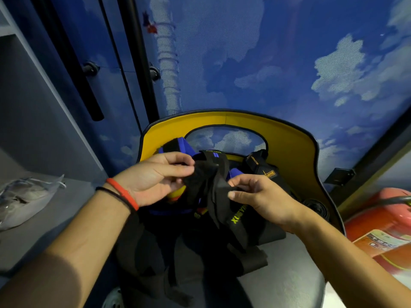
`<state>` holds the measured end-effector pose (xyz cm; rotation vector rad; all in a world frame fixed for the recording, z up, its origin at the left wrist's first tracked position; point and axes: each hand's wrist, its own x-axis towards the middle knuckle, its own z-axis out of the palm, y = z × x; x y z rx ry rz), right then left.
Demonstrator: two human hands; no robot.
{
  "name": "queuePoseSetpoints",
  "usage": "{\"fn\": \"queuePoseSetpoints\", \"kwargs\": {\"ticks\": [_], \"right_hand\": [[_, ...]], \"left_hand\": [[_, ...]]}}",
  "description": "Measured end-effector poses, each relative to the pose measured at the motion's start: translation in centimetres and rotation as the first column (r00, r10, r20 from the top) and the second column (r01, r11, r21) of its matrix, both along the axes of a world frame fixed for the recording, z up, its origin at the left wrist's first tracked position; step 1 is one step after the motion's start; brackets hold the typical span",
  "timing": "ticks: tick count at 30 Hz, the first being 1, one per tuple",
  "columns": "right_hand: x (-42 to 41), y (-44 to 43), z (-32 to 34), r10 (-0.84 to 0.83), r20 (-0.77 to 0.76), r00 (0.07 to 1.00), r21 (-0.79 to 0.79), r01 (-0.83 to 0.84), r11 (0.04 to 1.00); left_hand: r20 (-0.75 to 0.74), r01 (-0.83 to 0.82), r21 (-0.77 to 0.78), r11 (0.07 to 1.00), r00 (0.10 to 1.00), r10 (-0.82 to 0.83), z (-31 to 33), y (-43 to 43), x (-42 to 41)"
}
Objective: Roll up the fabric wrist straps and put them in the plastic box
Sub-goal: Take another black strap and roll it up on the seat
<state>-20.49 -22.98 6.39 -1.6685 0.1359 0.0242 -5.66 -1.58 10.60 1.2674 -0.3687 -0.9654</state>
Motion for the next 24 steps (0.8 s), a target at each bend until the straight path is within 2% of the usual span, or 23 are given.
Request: {"fn": "queuePoseSetpoints", "kwargs": {"ticks": [3, 5, 7, 9, 10, 12, 14, 15, 18, 20, 22, 24], "right_hand": [[-0.8, -1.0, 0.4, 0.033, -0.051, 0.998, -0.065, -0.036, 0.997], [-0.9, -1.0, 0.4, 0.067, -0.073, 0.995, -0.204, -0.081, 0.976], [-0.9, -1.0, 0.3, 0.107, -0.103, 0.989, -0.353, -0.137, 0.926], [-0.8, -1.3, 0.4, 0.107, -0.111, 0.988, -0.408, -0.143, 0.902], [-0.8, -1.5, 0.5, 0.086, -0.089, 0.992, -0.396, -0.114, 0.911], [-0.9, -1.6, 1.1, 0.022, -0.035, 0.999, -0.264, -0.030, 0.964], [-0.8, -1.6, 1.7, 0.013, -0.036, 0.999, -0.132, -0.018, 0.991], [-0.7, -1.6, 1.9, 0.026, -0.054, 0.998, -0.142, -0.033, 0.989], [-0.1, -1.4, 1.6, -0.002, -0.114, 0.993, -0.387, -0.043, 0.921], [0.2, -1.2, 1.4, -0.047, -0.121, 0.991, -0.517, -0.022, 0.856], [0.3, -1.1, 1.6, -0.046, -0.057, 0.997, -0.517, 0.010, 0.856], [0.0, -1.1, 1.9, 0.004, 0.029, 1.000, -0.430, 0.009, 0.903]], "left_hand": [[0.034, 0.064, 0.008, 0.998, 0.997, -0.064, 0.5, 1.7, 1.1], [0.058, 0.060, 0.063, 0.996, 0.996, -0.064, 0.3, 2.0, 1.2], [0.145, 0.022, 0.168, 0.985, 0.988, -0.047, 0.2, 1.7, 1.2], [0.281, -0.054, 0.253, 0.966, 0.959, -0.020, 0.2, 1.5, 1.1], [0.378, -0.113, 0.288, 0.951, 0.926, -0.004, 0.1, 1.4, 1.2], [0.565, -0.249, 0.331, 0.910, 0.825, 0.020, -0.1, 1.2, 1.2], [0.692, -0.364, 0.312, 0.878, 0.720, 0.053, -0.7, 1.1, 1.5], [0.730, -0.411, 0.280, 0.868, 0.679, 0.086, -1.0, 0.9, 1.7], [0.787, -0.548, 0.232, 0.803, 0.591, 0.176, -1.5, 0.4, 2.2], [0.754, -0.621, 0.185, 0.762, 0.587, 0.295, -1.7, 0.1, 2.4], [0.652, -0.672, 0.121, 0.731, 0.609, 0.451, -1.8, 0.0, 2.7], [0.638, -0.729, 0.097, 0.678, 0.568, 0.520, -1.9, 0.1, 2.9]]}}
